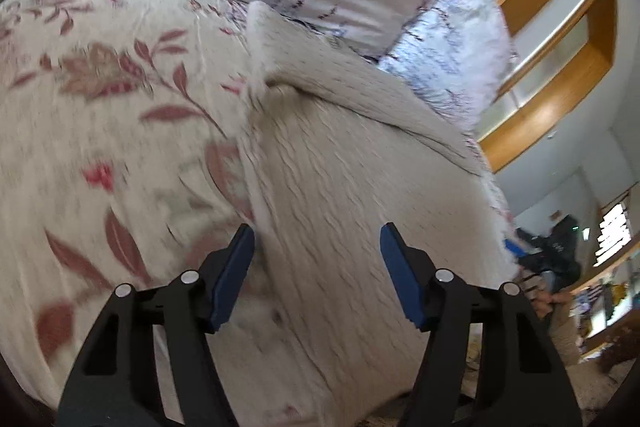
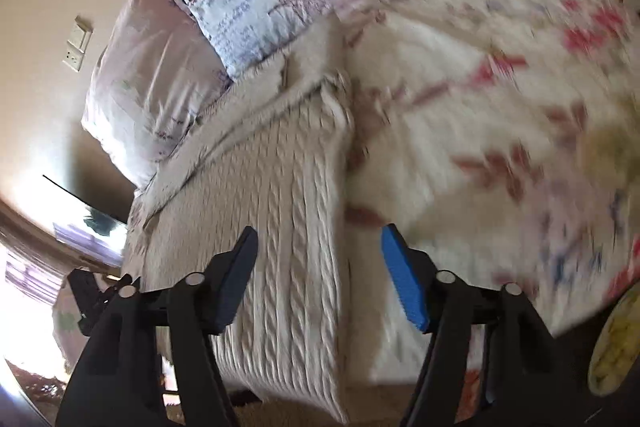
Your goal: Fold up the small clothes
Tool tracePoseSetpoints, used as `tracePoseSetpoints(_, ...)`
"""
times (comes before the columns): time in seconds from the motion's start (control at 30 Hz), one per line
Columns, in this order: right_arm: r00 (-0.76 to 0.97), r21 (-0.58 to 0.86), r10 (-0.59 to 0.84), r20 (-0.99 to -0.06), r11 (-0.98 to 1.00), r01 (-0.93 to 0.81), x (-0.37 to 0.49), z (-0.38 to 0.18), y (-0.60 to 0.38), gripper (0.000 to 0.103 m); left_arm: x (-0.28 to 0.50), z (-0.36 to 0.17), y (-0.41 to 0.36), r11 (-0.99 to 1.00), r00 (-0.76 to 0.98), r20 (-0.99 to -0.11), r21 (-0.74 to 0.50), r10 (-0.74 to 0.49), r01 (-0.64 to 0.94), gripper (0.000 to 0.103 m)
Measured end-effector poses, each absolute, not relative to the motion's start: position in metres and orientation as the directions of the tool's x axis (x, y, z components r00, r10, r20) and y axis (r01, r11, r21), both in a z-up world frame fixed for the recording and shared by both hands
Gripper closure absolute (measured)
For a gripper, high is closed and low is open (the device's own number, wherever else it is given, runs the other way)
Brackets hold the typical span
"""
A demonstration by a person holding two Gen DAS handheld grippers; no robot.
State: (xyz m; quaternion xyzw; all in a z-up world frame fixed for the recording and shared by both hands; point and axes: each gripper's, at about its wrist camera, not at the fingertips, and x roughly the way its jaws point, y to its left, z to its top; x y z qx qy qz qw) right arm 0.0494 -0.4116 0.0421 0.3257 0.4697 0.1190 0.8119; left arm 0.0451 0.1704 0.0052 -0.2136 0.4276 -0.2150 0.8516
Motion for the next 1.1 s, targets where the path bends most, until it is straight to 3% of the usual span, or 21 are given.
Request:
tracePoseSetpoints(0.2,0.498,0.739,0.619,-0.607,0.67,0.069,0.032,0.027,-0.403,0.056,0.019,0.001,0.166,0.758,0.52,-0.589,-0.621,-0.619,0.2,0.048)
tracePoseSetpoints(0.37,0.459,0.793,0.698,-0.55,0.608,0.027,0.023,0.022,-0.391,0.061,0.0,-0.001,0.16,0.733,0.502,-0.569,-0.641,-0.651,0.225,0.053)
tracePoseSetpoints(0.67,0.371,0.799,0.755,-0.541,0.599,-0.053,0.011,0.024,-0.366,0.072,-0.019,-0.009,0.152,0.676,0.453,-0.538,-0.701,-0.711,0.228,0.058)
tracePoseSetpoints(0.97,0.335,0.759,0.744,-0.579,0.641,-0.112,0.004,0.031,-0.356,0.082,-0.026,-0.01,0.143,0.696,0.405,-0.581,-0.674,-0.706,0.247,0.076)
tracePoseSetpoints(1.03,0.332,0.734,0.73,-0.597,0.664,-0.14,0.003,0.034,-0.351,0.091,-0.025,-0.011,0.14,0.71,0.392,-0.601,-0.658,-0.697,0.251,0.089)
tracePoseSetpoints(1.1,0.359,0.706,0.707,-0.609,0.69,-0.161,0.003,0.04,-0.35,0.094,-0.024,-0.011,0.136,0.737,0.389,-0.631,-0.626,-0.671,0.257,0.095)
